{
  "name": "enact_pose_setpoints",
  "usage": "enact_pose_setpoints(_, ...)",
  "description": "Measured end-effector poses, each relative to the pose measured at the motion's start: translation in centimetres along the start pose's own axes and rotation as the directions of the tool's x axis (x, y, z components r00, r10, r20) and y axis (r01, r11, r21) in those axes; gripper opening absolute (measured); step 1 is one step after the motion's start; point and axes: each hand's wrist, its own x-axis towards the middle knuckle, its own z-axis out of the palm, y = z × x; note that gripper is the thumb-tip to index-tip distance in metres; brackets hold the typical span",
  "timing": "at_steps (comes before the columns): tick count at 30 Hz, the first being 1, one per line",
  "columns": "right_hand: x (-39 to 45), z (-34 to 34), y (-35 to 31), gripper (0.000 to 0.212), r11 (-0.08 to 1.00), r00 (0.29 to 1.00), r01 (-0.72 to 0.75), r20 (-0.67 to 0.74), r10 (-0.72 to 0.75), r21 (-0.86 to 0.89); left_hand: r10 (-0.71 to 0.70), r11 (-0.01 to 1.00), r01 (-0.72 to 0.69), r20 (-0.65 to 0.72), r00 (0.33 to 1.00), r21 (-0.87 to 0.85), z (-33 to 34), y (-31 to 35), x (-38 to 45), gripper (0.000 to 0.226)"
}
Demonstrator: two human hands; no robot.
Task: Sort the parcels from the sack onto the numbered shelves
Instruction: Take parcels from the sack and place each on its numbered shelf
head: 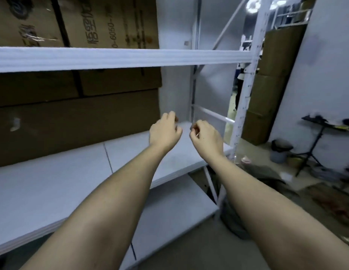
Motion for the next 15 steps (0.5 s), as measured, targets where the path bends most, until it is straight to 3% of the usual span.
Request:
enact_pose_setpoints(8, -1.2, 0.4, 15.4, 0.019, 0.949, 0.948, -0.264, 0.134, 0.288, -0.172, 0.014, 1.0, -0.015, 0.428, 0.904, -0.001, 16.3, 6.3, 1.3, 0.036)
enact_pose_setpoints(15, 0.0, 3.3, 28.1, 0.015, 0.847, 0.83, -0.44, 0.226, 0.51, -0.297, 0.068, 0.994, 0.003, 0.633, 0.771, -0.11, 28.2, 10.8, 4.5, 0.025)
